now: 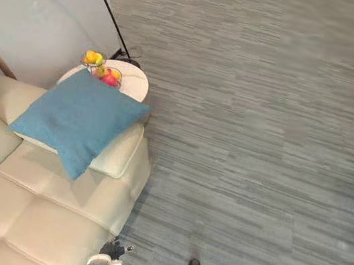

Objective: Pick up cushions and gather them together orderly.

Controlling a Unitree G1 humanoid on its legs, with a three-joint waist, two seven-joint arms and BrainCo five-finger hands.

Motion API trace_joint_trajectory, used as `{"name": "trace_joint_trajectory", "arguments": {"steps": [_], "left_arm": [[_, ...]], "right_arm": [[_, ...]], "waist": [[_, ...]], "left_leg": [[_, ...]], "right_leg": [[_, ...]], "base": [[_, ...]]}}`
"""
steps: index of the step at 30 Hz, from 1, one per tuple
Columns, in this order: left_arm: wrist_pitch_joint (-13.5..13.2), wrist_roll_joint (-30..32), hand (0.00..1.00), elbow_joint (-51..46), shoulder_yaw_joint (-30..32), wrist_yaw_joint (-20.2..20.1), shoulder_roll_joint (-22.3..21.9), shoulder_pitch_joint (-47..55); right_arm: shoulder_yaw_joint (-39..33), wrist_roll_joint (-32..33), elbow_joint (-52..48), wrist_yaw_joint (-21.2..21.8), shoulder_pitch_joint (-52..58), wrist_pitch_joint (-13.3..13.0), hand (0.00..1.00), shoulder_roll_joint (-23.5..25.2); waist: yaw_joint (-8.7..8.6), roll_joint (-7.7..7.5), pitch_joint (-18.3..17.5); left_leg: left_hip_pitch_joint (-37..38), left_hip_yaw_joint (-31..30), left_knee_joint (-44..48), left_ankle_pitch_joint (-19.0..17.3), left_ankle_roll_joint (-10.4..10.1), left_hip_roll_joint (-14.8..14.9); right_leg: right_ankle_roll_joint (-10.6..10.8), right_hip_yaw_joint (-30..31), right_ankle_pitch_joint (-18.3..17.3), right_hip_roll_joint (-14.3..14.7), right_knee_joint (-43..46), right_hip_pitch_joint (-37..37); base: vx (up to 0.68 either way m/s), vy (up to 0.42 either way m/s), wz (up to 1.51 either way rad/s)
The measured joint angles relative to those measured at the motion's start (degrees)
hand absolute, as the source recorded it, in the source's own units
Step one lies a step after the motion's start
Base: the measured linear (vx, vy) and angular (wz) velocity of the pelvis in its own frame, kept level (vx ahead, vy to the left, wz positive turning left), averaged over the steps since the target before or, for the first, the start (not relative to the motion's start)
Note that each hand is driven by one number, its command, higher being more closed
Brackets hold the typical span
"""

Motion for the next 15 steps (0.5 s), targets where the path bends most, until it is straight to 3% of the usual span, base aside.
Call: {"name": "trace_joint_trajectory", "arguments": {"steps": [1,2,4,5,7,8,9,10,11,12,14,15], "left_arm": [[0.0,0.06,0.0,-0.51,0.49,-0.02,-0.46,-0.07],[-0.12,0.05,0.0,-1.87,0.89,-0.12,-1.37,-0.09],[-0.23,0.09,0.0,-3.19,0.87,-0.23,-1.42,-0.07],[-0.28,0.07,0.0,-3.46,0.63,-0.3,-1.44,-0.03],[-0.34,0.02,0.0,-3.87,-0.16,-0.75,-1.39,0.07],[-0.34,0.02,0.0,-3.86,-1.22,-0.9,-1.35,0.09],[-0.34,0.04,0.0,-3.71,-1.56,-0.96,-1.36,0.1],[-0.33,0.09,0.0,-3.68,-1.86,-1.04,-1.31,0.02],[-0.44,0.19,0.0,-3.54,-1.93,-1.03,-0.74,-0.13],[-0.34,0.28,0.0,-2.14,-3.07,-1.01,-0.06,-0.3],[-0.31,0.26,0.0,-1.65,-3.51,-1.08,0.59,-0.59],[-0.23,0.25,0.0,-1.45,-3.84,-1.11,0.56,-0.67]], "right_arm": [[0.38,0.03,-0.11,-0.08,-0.02,0.03,0.0,-0.1],[1.95,0.04,-1.01,-0.53,0.53,0.14,0.0,-0.28],[3.48,0.08,-2.02,-0.55,0.93,0.12,0.0,0.18],[3.24,1.14,-2.01,-0.55,0.84,0.15,0.0,0.49],[3.27,1.26,-2.21,-0.49,0.65,0.14,0.0,0.57],[3.22,1.21,-2.16,-0.48,0.76,0.14,0.0,0.4],[3.17,1.22,-2.12,-0.48,0.74,0.13,0.0,0.31],[3.07,1.19,-1.9,-0.57,1.21,0.28,0.0,0.3],[2.68,1.16,-1.54,-0.58,1.28,0.53,0.0,0.53],[2.48,1.15,-0.75,-0.43,1.19,0.6,0.0,0.79],[2.08,1.08,0.19,-0.38,0.73,0.65,0.0,0.71],[2.02,1.0,0.24,-0.37,0.8,0.65,0.0,0.6]], "waist": [[0.01,-0.01,0.15],[0.38,0.09,0.51],[1.28,0.03,0.61],[1.68,0.01,0.62],[1.78,0.03,0.58],[1.75,0.12,0.48],[1.73,0.31,0.37],[1.84,0.36,0.33],[1.92,-0.98,0.06],[1.62,-2.0,-0.79],[1.7,-2.43,-0.99],[1.68,-2.63,-0.86]], "left_leg": [[-2.16,0.2,4.63,1.22,-1.76,0.42],[-7.97,2.23,15.88,2.38,-2.46,2.87],[-12.32,6.09,20.46,1.13,-0.45,4.71],[-13.6,9.69,17.48,-0.08,1.52,4.95],[-14.49,13.8,7.37,-0.44,1.83,3.54],[-14.29,15.99,-3.9,1.59,2.6,1.73],[-14.18,16.89,-9.14,3.69,2.97,1.07],[-13.96,18.69,-15.61,9.88,4.7,0.17],[-12.74,19.47,-17.53,10.31,5.6,-1.62],[-11.48,18.89,-19.27,9.63,7.11,-3.67],[-10.9,18.5,-18.74,8.41,8.09,-4.9],[-9.11,17.49,-18.84,7.24,8.82,-6.21]], "right_leg": [[-0.22,-0.82,-0.38,-0.15,-0.18,1.09],[-1.24,-3.06,-2.18,0.05,-1.15,4.58],[-1.4,-5.44,-3.74,-0.33,-2.52,8.76],[-0.76,-6.83,-4.3,-0.71,-4.35,11.9],[0.23,-8.31,-4.85,-1.46,-6.37,14.68],[1.14,-9.64,-5.37,-1.92,-7.33,15.75],[1.68,-10.33,-5.74,-1.93,-7.71,16.28],[2.77,-11.03,-6.43,-1.88,-7.94,17.48],[3.47,-10.4,-6.33,-2.78,-8.38,18.29],[4.88,-8.44,-4.08,-3.74,-9.85,18.91],[5.48,-5.57,-3.58,-4.59,-7.52,18.75],[5.96,-3.7,-3.41,-5.9,-0.53,17.47]], "base": [[0.34,-0.224,1.06],[0.26,-0.134,0.79],[0.28,-0.109,0.65],[0.18,-0.029,0.37],[0.27,0.018,0.44],[0.3,0.058,0.5],[0.35,0.103,0.57],[0.4,0.118,0.41],[0.58,0.159,0.46],[0.42,0.1,0.24],[0.36,0.119,0.29],[0.38,0.143,0.44]]}}
